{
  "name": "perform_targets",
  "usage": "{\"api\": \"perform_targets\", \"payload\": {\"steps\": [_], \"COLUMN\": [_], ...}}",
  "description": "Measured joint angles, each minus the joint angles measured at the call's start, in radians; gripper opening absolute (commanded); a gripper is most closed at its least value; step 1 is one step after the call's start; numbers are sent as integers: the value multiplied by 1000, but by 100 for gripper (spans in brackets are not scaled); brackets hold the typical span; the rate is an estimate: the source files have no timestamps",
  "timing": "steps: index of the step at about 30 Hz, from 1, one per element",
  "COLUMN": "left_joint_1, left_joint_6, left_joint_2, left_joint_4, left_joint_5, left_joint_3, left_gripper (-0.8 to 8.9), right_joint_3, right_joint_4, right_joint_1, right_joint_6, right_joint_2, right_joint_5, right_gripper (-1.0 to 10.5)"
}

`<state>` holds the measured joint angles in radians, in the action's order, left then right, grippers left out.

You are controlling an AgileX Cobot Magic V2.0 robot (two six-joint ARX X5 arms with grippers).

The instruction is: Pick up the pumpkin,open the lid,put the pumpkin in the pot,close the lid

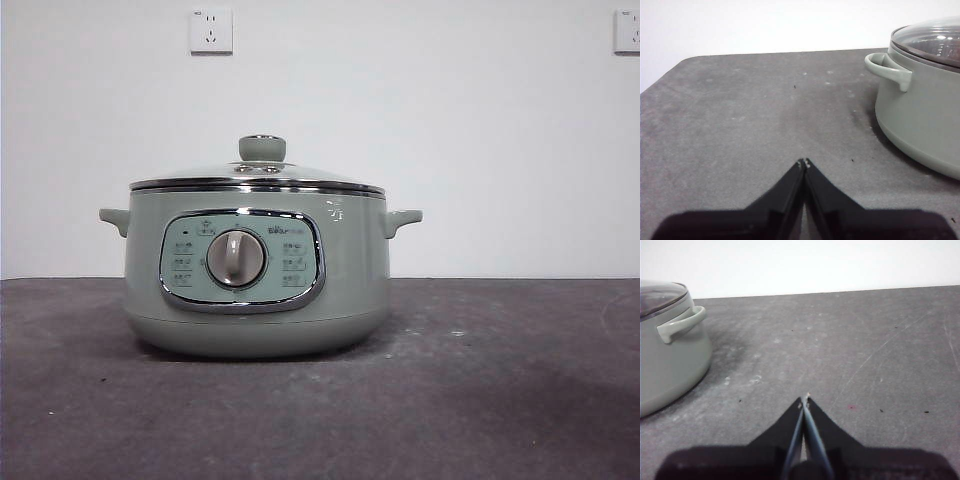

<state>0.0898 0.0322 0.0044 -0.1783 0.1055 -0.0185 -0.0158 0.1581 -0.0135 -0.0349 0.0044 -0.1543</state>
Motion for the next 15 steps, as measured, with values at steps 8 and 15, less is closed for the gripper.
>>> {"api": "perform_targets", "payload": {"steps": [8,15], "left_joint_1": [0,0], "left_joint_6": [0,0], "left_joint_2": [0,0], "left_joint_4": [0,0], "left_joint_5": [0,0], "left_joint_3": [0,0], "left_gripper": [-4,-4], "right_joint_3": [0,0], "right_joint_4": [0,0], "right_joint_1": [0,0], "right_joint_6": [-7,-7], "right_joint_2": [0,0], "right_joint_5": [1,1], "right_gripper": [1,1]}}
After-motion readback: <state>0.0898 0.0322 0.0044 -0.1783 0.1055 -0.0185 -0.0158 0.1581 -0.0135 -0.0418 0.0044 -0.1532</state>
